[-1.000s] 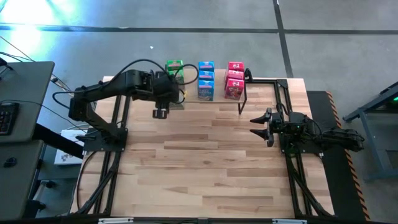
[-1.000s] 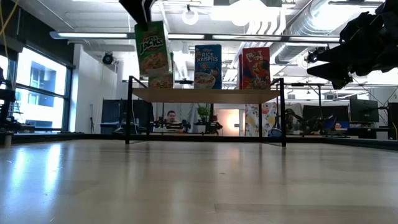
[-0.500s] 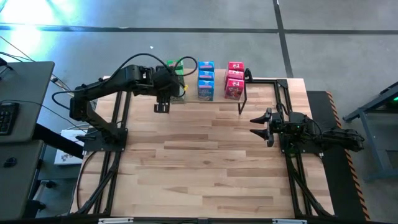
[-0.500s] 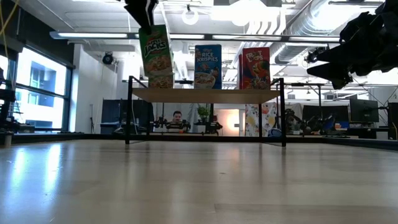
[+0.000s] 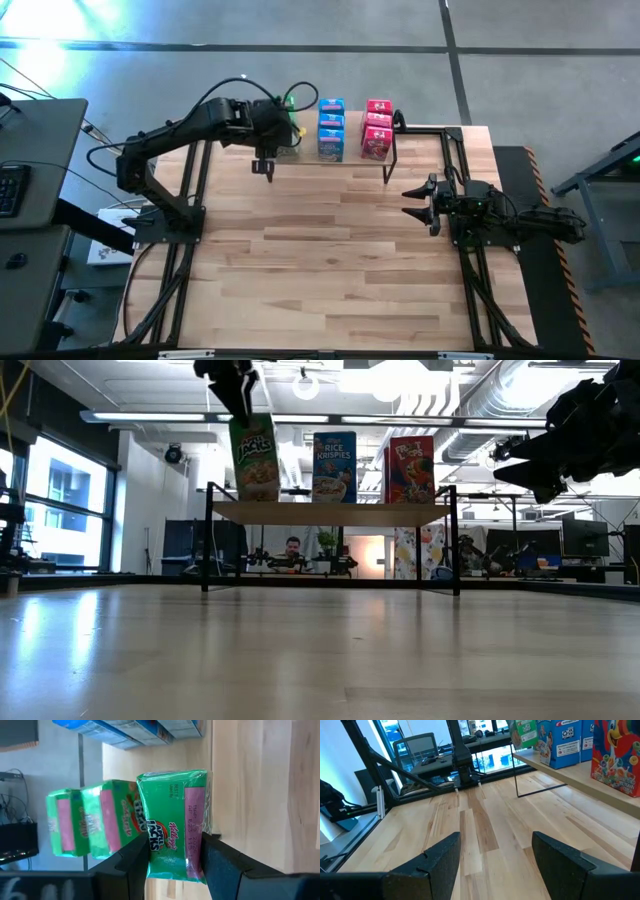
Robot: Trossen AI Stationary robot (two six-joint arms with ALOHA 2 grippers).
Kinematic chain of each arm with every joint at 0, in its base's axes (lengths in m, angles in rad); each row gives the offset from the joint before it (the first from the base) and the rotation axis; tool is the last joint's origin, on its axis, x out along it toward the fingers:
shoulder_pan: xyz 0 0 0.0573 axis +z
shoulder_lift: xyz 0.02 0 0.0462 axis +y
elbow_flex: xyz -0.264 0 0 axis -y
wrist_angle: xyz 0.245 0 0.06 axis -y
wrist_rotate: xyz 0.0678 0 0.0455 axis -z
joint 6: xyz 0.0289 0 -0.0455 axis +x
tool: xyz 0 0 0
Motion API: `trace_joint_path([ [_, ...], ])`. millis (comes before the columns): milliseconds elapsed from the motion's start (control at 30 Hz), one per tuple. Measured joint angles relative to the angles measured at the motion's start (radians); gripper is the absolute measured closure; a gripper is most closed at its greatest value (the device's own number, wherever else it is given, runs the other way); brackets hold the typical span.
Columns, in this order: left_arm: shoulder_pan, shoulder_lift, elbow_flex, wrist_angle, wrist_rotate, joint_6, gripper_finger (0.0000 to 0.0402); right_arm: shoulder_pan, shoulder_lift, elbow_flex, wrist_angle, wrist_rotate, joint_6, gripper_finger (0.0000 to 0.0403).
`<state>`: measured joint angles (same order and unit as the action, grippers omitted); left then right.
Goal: Stack cereal on shelf
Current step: Put the green cereal box on the shelf
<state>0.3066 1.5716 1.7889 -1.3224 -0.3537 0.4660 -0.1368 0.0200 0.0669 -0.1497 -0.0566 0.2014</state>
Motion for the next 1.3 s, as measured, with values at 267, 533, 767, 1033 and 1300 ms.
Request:
trace_joint_path([
  [267, 0.024, 0.019, -0.002, -0.013, 0.004, 0.013, 0.0247, 0.000, 0.000, 0.000, 0.000, 0.000, 0.000, 0.0164],
  [533, 0.037, 0.036, -0.001, -0.016, 0.005, 0.018, 0.0247, 0.000, 0.000, 0.000, 0.000, 0.000, 0.000, 0.0164],
  [767, 0.040, 0.036, -0.001, -0.009, 0.006, 0.036, 0.0247, 0.000, 0.000, 0.000, 0.000, 0.000, 0.000, 0.0164],
  [1033, 0.045, 0.052, -0.001, -0.001, 0.011, 0.035, 0.0247, 0.000, 0.000, 0.000, 0.000, 0.000, 0.000, 0.0164],
  [1300, 0.046, 0.053, -0.001, -0.002, 0.013, 0.014, 0.0247, 0.000, 0.000, 0.000, 0.000, 0.000, 0.000, 0.0164],
])
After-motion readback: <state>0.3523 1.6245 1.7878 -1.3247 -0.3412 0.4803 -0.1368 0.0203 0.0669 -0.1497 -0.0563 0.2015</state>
